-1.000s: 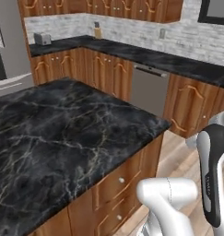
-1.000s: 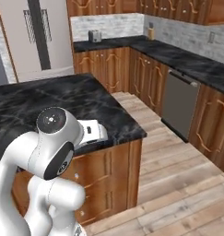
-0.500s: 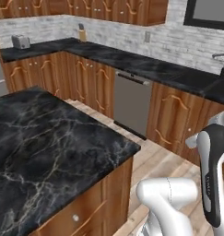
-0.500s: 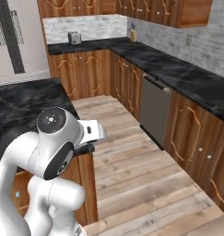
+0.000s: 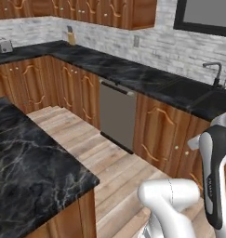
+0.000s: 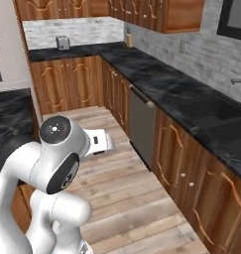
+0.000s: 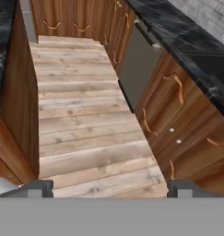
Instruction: Place one of the steaks on the plate and the other in the bowl. Then place the bowl in the fridge.
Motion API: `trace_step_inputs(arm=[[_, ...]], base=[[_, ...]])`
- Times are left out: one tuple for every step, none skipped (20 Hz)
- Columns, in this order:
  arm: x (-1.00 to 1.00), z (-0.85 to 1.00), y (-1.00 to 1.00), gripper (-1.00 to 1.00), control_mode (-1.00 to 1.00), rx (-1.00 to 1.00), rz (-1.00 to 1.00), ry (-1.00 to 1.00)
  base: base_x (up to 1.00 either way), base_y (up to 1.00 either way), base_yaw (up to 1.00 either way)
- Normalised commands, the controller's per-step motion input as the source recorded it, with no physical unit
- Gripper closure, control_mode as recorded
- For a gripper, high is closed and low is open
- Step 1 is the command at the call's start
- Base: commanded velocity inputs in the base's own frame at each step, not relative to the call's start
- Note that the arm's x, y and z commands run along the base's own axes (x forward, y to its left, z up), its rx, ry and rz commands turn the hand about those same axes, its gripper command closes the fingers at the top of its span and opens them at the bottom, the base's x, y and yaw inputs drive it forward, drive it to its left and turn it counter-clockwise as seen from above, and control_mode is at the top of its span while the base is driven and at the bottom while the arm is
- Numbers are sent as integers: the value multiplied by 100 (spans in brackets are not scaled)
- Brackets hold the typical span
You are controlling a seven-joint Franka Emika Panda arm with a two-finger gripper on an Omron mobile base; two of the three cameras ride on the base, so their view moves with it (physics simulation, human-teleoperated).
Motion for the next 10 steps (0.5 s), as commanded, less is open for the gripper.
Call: trace_step_inputs(arm=[[0,0,0,-100,100,0,0,0],[0,0,0,-100,100,0,0,0],[0,0,0,-100,100,0,0,0],[0,0,0,-100,100,0,0,0],[0,0,0,-100,100,0,0,0],[0,0,0,-100,100,0,0,0],[0,0,0,-100,100,0,0,0],[0,0,0,-100,100,0,0,0],[0,0,0,-100,100,0,0,0],[0,0,0,-100,100,0,0,0]], base=[[100,-50,40],[100,-38,44],[100,-29,48],[100,-28,53],[100,-14,61],[100,-6,64],[100,-6,65],[100,-6,63],[100,0,60],[100,0,61]])
